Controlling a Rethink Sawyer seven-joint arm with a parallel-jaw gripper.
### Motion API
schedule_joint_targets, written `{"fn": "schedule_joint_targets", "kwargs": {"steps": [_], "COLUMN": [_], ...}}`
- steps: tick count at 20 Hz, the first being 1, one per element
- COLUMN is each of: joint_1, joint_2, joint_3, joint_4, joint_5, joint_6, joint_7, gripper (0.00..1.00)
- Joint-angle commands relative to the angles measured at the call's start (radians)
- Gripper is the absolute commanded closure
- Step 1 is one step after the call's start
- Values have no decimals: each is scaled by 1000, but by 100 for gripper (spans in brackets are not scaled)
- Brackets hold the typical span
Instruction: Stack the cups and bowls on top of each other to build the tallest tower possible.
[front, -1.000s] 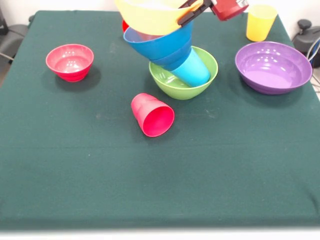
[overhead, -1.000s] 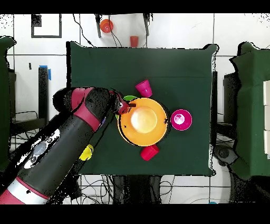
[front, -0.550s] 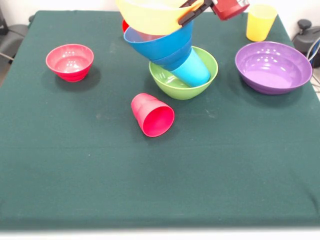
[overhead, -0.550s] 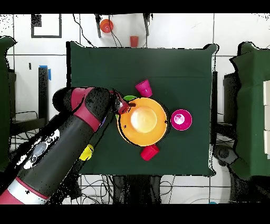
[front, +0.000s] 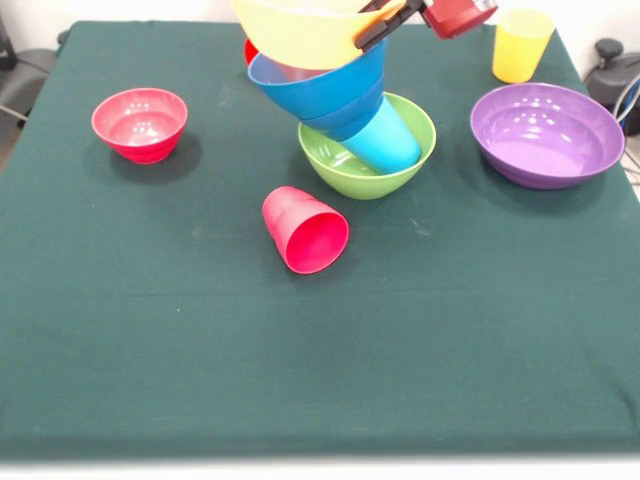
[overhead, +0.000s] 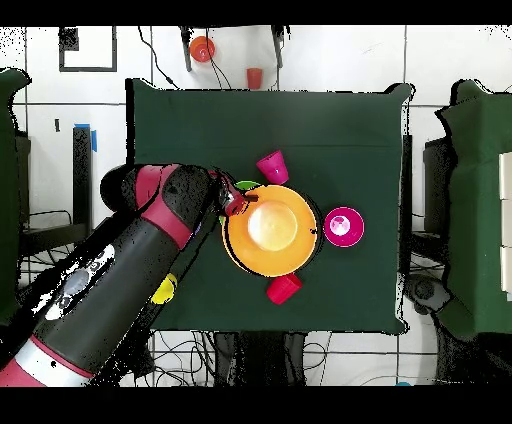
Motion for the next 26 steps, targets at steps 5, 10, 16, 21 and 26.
{"fn": "schedule_joint_targets", "kwargs": {"steps": [5,10,16,21,26], "joint_1": [-26,-28,-31,-32,-33], "joint_2": [-19,-24,-23,-20,-20], "joint_3": [129,136,144,147,146], "joint_4": [9,20,24,28,29], "joint_5": [31,29,29,20,18], "joint_6": [-38,-41,-55,-67,-68], "joint_7": [190,182,183,177,174], "gripper": [100,100,100,0,0]}}
